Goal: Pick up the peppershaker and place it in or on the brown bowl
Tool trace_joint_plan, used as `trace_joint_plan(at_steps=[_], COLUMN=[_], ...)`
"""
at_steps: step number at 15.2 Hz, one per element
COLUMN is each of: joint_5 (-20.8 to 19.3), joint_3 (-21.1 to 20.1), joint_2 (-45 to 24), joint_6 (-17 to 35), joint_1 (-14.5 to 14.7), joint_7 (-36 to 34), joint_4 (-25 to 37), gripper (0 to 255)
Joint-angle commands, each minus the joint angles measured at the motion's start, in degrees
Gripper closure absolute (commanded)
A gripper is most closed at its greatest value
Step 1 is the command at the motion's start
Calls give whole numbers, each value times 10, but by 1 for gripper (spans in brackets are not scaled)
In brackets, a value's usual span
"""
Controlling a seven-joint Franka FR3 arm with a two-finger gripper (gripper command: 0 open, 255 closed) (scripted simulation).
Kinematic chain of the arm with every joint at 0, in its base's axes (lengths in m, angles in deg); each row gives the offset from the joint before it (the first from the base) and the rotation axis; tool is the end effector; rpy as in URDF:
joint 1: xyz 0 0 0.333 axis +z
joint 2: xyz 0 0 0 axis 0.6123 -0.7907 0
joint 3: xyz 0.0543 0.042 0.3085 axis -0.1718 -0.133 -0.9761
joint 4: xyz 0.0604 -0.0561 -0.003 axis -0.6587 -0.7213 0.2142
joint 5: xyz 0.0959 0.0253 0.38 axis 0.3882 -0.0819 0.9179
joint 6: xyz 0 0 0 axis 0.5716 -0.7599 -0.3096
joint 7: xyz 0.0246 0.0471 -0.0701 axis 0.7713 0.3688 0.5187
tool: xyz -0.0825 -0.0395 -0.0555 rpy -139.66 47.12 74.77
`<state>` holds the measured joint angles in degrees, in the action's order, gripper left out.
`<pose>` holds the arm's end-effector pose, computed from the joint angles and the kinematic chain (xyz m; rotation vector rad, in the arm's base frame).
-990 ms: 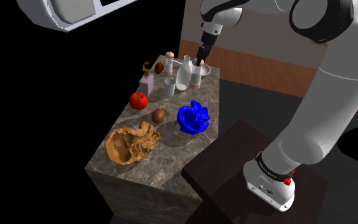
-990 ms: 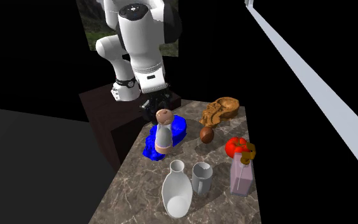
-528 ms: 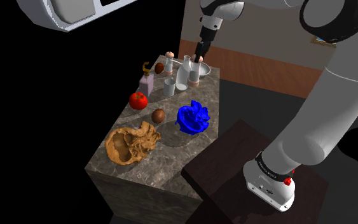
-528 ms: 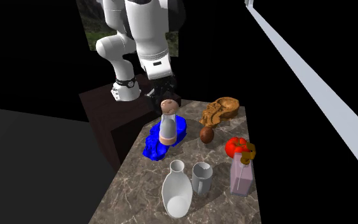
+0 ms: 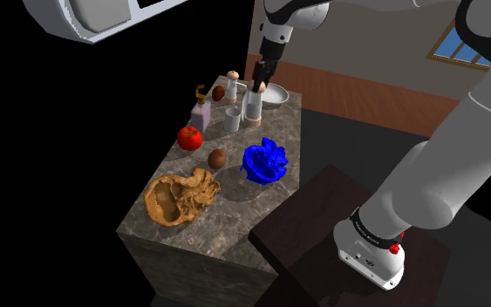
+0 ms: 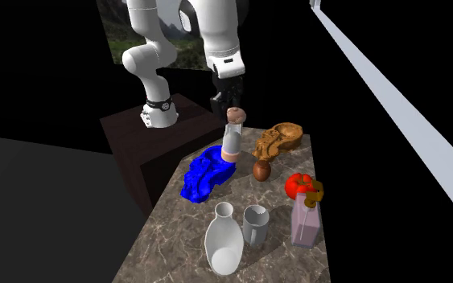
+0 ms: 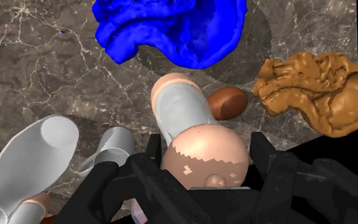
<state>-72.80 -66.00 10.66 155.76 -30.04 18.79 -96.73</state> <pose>0.5546 -0.0519 0.4395 -2.9354 -0.4422 -0.0151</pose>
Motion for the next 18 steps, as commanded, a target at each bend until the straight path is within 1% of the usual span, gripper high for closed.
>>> trace_joint_plan(at_steps=[1,9,13,18], joint_5=[-3,-7,-6,-6], joint_3=[-13,-70,-99,-136], joint_2=[13,51,57,51], joint_6=[2,10,11,10], joint_1=[14,68,94,126], joint_7=[-30,-142,-198,-268], joint_4=[-10,-36,-33,-15], gripper=[255,255,255,255])
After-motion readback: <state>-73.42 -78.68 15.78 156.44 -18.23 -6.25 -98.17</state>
